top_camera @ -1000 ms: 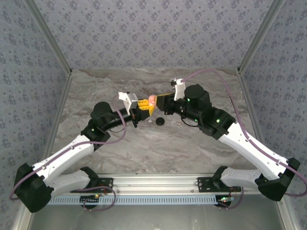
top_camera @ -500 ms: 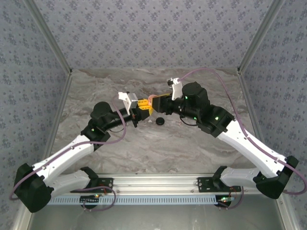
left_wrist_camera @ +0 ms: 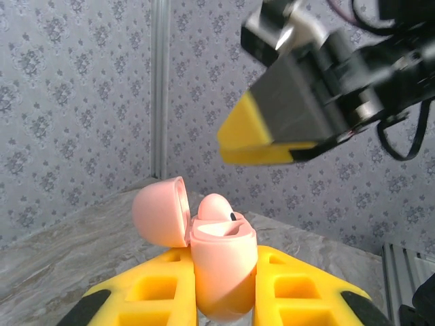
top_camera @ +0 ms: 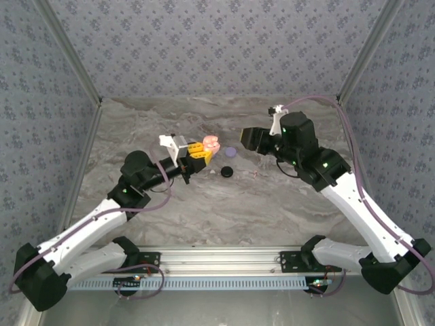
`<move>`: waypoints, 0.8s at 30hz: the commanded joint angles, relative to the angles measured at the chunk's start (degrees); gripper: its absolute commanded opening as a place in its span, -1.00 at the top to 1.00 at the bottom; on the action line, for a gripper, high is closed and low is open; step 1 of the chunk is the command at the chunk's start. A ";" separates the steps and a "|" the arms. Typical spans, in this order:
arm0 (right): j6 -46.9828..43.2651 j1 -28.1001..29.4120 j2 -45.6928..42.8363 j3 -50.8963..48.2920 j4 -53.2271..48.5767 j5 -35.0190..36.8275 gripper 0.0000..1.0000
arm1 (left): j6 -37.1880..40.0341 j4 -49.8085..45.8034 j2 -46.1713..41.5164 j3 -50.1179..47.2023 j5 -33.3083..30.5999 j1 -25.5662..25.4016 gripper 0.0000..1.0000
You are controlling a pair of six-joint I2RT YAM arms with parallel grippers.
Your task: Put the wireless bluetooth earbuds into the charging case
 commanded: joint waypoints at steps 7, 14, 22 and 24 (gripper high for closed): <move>3.67 -7.11 11.82 -8.67 -10.02 3.56 -0.15 | 2.84 -5.09 -6.59 -2.37 -3.30 -0.29 1.00; 2.89 -7.81 25.25 -5.60 -9.21 3.60 -0.10 | 2.87 -6.09 -9.00 -4.32 -4.21 -0.23 1.00; 2.89 -7.97 36.96 -0.06 -7.85 3.81 -0.03 | 3.33 -7.69 -10.14 -4.69 -3.92 -0.27 1.00; 2.86 -7.88 39.09 1.09 -7.93 3.93 -0.01 | 3.34 -8.03 -10.38 -4.56 -3.57 -0.23 1.00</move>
